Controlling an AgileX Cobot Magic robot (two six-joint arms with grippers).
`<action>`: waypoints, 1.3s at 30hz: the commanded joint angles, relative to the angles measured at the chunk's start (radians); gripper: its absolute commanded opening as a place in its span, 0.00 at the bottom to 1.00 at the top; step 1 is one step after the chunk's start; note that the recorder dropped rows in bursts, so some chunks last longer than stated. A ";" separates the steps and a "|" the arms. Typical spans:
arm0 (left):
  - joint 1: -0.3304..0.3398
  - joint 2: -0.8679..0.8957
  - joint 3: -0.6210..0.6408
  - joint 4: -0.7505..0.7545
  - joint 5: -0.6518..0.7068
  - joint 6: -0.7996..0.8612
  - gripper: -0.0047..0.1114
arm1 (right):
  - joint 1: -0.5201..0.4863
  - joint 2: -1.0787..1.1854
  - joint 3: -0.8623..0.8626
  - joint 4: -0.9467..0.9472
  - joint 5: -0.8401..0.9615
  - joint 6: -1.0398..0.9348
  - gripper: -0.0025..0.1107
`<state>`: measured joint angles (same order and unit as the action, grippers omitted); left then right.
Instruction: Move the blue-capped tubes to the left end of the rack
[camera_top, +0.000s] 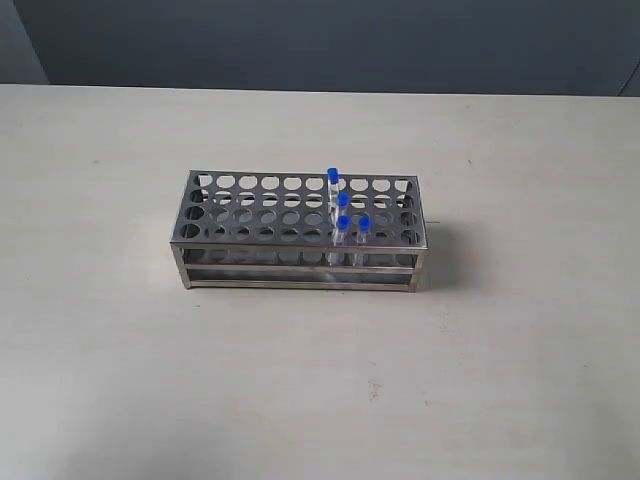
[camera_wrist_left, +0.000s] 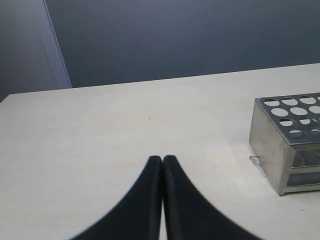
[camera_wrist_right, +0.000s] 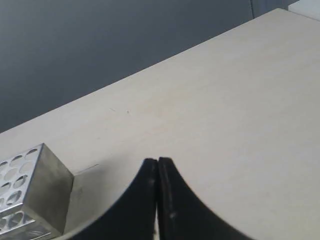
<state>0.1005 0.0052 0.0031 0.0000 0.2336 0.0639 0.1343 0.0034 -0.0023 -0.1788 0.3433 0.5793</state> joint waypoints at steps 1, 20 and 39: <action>-0.004 -0.005 -0.003 0.000 -0.002 0.000 0.05 | -0.006 -0.003 0.002 -0.031 0.006 -0.003 0.02; -0.004 -0.005 -0.003 0.000 -0.002 0.000 0.05 | -0.004 -0.003 0.002 0.053 -0.795 0.126 0.02; -0.004 -0.005 -0.003 0.000 -0.002 0.000 0.05 | -0.004 0.764 -0.446 -0.580 -0.921 0.079 0.02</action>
<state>0.1005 0.0052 0.0031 0.0000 0.2336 0.0639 0.1343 0.6874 -0.4501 -0.7226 -0.5729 0.6398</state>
